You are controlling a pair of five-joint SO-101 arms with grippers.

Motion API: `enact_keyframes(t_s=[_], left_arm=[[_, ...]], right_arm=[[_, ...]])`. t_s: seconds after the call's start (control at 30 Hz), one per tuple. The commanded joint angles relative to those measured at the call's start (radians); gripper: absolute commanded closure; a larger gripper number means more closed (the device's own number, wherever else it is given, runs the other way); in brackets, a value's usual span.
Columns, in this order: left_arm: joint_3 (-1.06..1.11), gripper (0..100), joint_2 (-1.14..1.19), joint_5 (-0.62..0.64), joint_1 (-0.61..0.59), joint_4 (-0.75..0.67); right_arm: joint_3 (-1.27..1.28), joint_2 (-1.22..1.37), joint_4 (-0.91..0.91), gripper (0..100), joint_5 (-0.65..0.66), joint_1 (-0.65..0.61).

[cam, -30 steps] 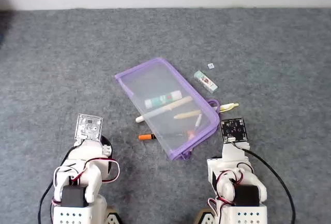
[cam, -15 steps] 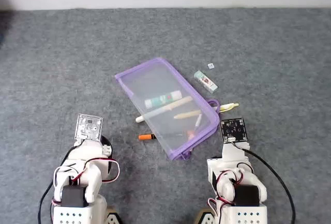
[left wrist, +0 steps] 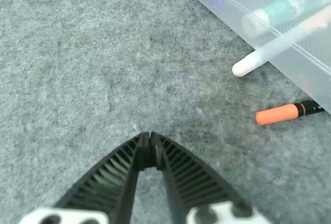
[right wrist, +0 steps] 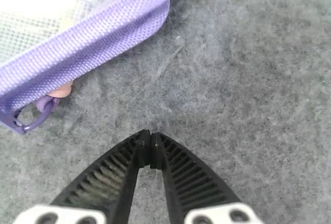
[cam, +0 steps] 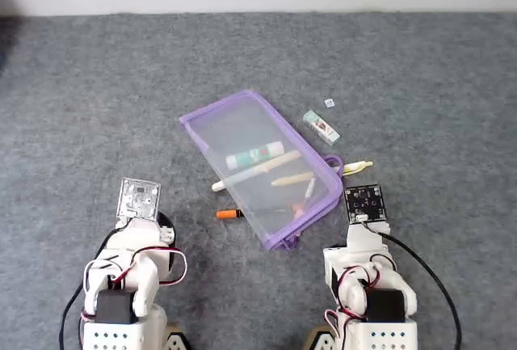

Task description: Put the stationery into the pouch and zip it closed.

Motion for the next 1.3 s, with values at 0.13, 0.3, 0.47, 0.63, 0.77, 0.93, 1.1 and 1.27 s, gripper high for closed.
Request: enact_keyframes(t_s=[0.13, 0.3, 0.47, 0.63, 0.77, 0.93, 1.1, 1.27], left_arm=[[-0.007, 99, 0.003, -0.002, 0.002, 0.002], [-0.007, 99, 0.003, -0.002, 0.002, 0.002], [-0.007, 99, 0.003, -0.002, 0.002, 0.002], [-0.007, 99, 0.003, -0.002, 0.002, 0.002], [-0.007, 99, 0.003, -0.002, 0.002, 0.002], [-0.007, 99, 0.003, -0.002, 0.002, 0.002], [-0.007, 99, 0.003, -0.002, 0.002, 0.002], [-0.007, 99, 0.003, -0.002, 0.002, 0.002]], right_arm=[[0.018, -0.005, -0.015, 98.9, -0.005, 0.004], [0.018, -0.005, -0.015, 98.9, -0.005, 0.004], [0.018, -0.005, -0.015, 98.9, -0.005, 0.002], [0.017, -0.005, -0.016, 98.7, 0.0, 0.018], [-0.008, -0.007, -0.03, 98.7, 0.101, 0.087], [-0.081, -0.004, -0.093, 99.1, 0.292, 0.081], [-0.176, -0.002, -0.01, 99.0, 0.319, 0.013], [-0.265, -0.001, -0.001, 99.0, 0.333, -0.019]])
